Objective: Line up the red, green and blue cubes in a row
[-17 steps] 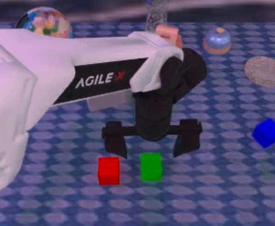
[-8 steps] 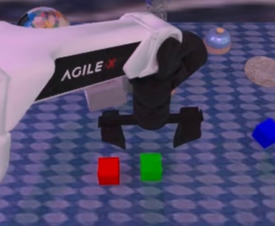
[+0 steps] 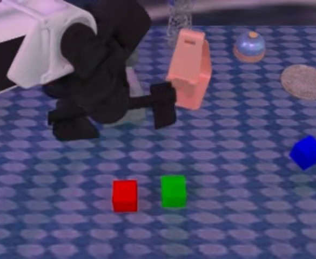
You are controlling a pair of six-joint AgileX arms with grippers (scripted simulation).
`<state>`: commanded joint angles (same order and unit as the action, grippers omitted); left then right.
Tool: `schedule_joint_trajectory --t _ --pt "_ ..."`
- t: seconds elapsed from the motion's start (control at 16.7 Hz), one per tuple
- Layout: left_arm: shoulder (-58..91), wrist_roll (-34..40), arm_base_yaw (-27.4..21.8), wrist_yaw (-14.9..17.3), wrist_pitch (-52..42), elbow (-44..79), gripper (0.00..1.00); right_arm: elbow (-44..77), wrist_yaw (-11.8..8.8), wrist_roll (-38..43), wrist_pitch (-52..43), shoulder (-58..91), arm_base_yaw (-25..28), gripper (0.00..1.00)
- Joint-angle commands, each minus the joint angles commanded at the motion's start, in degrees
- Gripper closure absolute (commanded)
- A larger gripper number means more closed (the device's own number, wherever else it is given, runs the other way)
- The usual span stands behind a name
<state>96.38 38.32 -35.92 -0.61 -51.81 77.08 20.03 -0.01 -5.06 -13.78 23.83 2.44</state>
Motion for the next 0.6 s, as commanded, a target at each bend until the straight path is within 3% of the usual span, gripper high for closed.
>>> schedule_joint_trajectory --t 0.6 --pt "-55.80 -21.16 21.89 -0.14 30.32 -45.05 0.00 38.17 0.23 -10.59 -29.20 57.18 3.63 0.00"
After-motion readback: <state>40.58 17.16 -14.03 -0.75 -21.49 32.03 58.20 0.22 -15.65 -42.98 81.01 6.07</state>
